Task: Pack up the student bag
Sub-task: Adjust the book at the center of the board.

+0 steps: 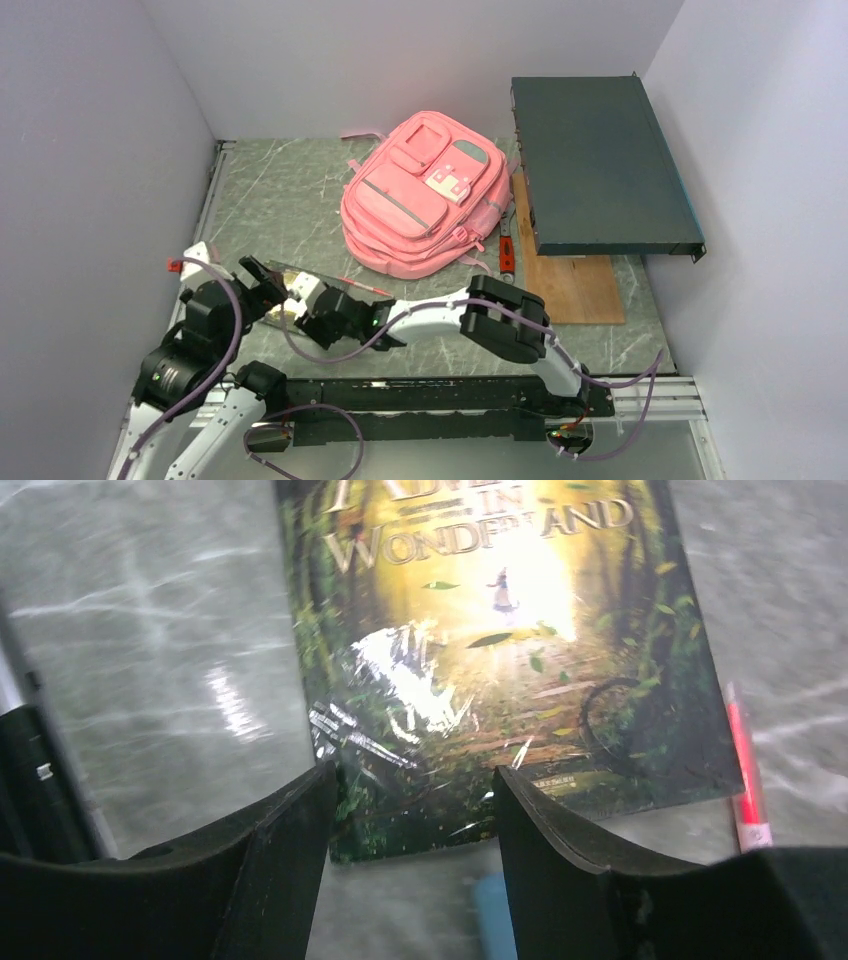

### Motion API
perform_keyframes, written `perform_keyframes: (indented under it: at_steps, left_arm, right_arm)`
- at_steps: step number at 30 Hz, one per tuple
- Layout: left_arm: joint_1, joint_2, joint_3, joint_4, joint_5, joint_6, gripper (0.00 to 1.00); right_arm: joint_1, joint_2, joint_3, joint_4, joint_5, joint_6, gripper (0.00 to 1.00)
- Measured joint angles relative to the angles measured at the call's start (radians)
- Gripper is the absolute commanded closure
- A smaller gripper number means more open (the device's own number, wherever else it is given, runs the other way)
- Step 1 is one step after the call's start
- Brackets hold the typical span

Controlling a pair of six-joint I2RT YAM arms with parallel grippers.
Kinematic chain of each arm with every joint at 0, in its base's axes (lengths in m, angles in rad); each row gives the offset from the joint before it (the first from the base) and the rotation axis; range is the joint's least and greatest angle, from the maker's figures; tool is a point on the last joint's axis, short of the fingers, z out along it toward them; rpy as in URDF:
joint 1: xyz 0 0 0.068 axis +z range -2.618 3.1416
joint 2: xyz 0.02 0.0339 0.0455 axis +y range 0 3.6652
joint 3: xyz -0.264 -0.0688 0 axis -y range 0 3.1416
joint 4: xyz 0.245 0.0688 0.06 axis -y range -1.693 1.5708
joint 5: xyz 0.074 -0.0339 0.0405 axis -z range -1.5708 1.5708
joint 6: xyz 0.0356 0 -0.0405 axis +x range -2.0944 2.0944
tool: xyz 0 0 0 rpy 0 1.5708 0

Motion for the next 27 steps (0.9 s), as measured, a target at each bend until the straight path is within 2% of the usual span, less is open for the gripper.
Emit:
perform_keyframes:
  at_steps: [8, 13, 17, 21, 27]
  left_arm:
    - [0.006, 0.171, -0.092, 0.126, 0.016, -0.093, 0.00]
    - [0.047, 0.249, -0.145, 0.146, 0.055, -0.100, 0.00]
    - [0.090, 0.288, -0.151, 0.169, 0.104, -0.116, 0.00]
    - [0.098, 0.261, -0.224, 0.187, 0.140, -0.206, 0.00]
    - [0.098, 0.074, -0.441, 0.189, 0.179, -0.388, 0.13]
  right_arm:
    - [-0.088, -0.093, -0.119, 0.028, -0.072, 0.073, 0.28]
    - [-0.106, -0.228, -0.199, 0.010, -0.166, 0.130, 0.26]
    - [-0.179, -0.324, -0.234, 0.022, -0.270, 0.217, 0.27]
    - [-0.293, -0.334, -0.261, 0.060, -0.399, 0.326, 0.31]
    - [-0.375, -0.231, -0.210, 0.037, -0.551, 0.417, 0.39]
